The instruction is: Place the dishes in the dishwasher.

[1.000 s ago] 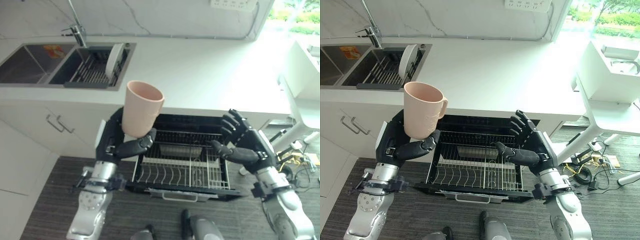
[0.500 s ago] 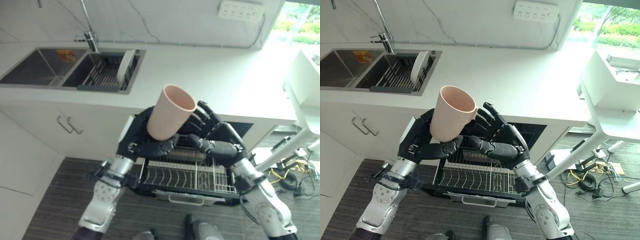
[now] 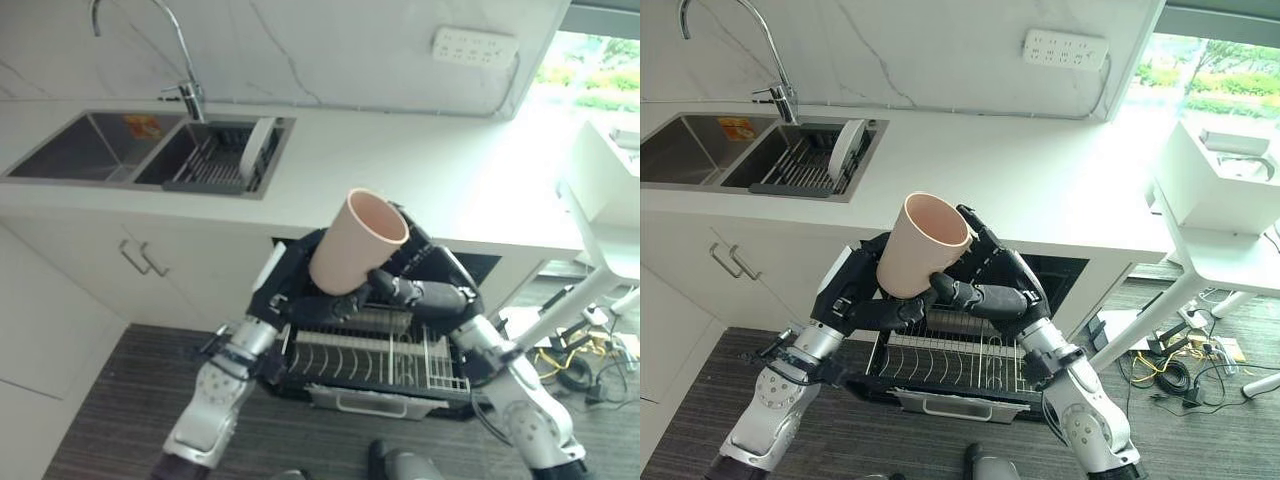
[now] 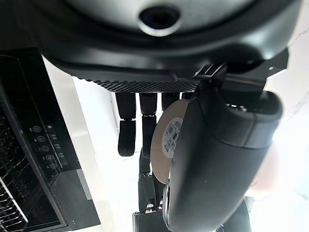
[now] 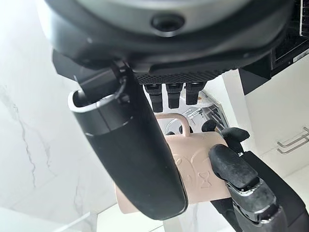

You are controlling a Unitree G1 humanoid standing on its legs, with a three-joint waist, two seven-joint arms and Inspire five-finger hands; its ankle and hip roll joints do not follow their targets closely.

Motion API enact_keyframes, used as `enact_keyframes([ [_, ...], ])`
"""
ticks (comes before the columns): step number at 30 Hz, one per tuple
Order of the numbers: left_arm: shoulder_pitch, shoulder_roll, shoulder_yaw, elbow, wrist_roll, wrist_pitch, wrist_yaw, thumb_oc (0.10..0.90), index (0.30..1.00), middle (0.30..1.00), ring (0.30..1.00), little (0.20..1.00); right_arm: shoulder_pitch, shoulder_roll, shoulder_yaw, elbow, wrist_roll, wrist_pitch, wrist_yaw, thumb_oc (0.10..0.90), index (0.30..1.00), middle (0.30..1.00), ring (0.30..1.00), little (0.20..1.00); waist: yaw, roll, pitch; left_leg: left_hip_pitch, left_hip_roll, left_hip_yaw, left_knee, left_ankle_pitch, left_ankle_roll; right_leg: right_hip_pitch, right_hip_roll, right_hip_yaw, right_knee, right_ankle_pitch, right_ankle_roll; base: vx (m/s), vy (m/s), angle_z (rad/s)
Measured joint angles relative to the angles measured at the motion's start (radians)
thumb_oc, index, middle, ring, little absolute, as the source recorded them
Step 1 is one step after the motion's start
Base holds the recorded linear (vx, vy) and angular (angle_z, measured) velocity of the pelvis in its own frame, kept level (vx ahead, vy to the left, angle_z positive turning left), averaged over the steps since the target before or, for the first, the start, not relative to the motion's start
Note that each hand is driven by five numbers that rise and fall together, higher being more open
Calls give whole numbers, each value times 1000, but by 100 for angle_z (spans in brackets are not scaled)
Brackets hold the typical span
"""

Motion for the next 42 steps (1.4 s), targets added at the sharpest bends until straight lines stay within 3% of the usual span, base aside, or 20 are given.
enact_keyframes([
  [4,0,0,-10,9,0,1,-20,400,300,300,300,300,0,0,3,0,1,3,37,800,900,900,900,900,18,0,0,0,0,0,0,0,0,1,0,0,-1,5,-7,0,0,0],
  [14,0,1,-4,11,-71,33,-87,400,300,300,300,300,-3,-8,0,0,0,24,78,800,900,900,900,900,20,0,0,0,0,-1,0,0,1,2,0,0,-2,6,-7,0,0,0],
  [28,3,-8,14,35,-323,175,-284,400,300,300,300,300,-3,-8,-5,22,21,47,189,800,900,900,900,900,24,10,-8,0,0,0,0,2,3,4,0,0,-7,9,-6,5,2,0],
  [42,12,-7,41,56,-326,244,-365,400,300,300,300,300,-3,-12,-17,79,58,116,239,800,900,900,900,900,40,15,-17,1,0,1,1,4,4,6,0,-1,-9,12,-5,-4,1,0],
])
